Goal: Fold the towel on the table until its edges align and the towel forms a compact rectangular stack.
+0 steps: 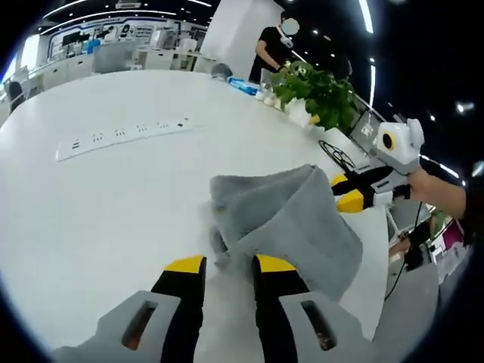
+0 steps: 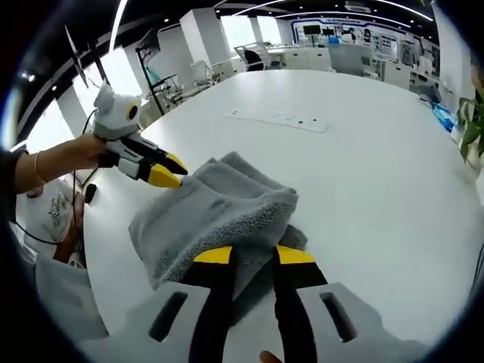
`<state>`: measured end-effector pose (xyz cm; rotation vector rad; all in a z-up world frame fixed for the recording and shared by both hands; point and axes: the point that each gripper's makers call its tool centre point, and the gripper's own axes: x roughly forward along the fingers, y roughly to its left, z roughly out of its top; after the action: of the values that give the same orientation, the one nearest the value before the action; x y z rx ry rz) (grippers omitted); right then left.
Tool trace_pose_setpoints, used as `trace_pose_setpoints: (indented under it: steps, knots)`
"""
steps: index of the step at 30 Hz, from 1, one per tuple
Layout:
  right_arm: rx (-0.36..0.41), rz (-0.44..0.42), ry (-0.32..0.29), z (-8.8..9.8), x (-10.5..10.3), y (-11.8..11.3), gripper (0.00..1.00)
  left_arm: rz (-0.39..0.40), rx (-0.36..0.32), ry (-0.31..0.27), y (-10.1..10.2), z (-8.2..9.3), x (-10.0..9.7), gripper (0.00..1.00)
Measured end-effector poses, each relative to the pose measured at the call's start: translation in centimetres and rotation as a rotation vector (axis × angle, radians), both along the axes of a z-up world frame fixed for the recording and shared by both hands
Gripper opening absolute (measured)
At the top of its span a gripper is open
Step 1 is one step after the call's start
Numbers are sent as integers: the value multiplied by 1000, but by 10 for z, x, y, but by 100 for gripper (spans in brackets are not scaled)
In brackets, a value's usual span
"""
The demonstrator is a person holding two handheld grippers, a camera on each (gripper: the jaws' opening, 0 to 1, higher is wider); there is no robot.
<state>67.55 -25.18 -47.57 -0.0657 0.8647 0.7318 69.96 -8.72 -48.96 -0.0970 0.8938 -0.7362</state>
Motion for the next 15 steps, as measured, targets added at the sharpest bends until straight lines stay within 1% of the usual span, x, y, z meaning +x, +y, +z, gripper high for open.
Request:
trace_pose_setpoints:
  steps: [2, 5, 6, 7, 8, 11, 13, 14, 15]
  knots:
    - [-15, -12, 19, -6, 0, -3, 15, 13, -16, 28, -3, -1, -2, 24]
    - [-28, -21, 37, -14, 1, -6, 16, 31, -27, 48, -3, -4, -2, 22]
    - [-31, -22, 46, -15, -1, -7, 16, 39, -38, 62, -2, -5, 1, 21]
    - [-31, -23, 49, -20, 0, -7, 16, 33, -43, 64, -3, -4, 1, 20]
    - [-31, -20, 50, -22, 1, -7, 16, 28, -44, 65, -3, -5, 3, 18]
    - [-40, -5, 48, -21, 0, -6, 16, 16, -41, 41, -4, -2, 3, 14]
    - [-47, 4, 48, -22, 0, -5, 16, -13, -32, -11, -8, 8, 3, 11]
    - [-50, 8, 48, -23, 0, -5, 16, -30, -8, -48, -5, 7, 8, 11]
    - [-53, 12, 46, -23, 0, -5, 17, -39, 0, -61, -5, 7, 9, 11]
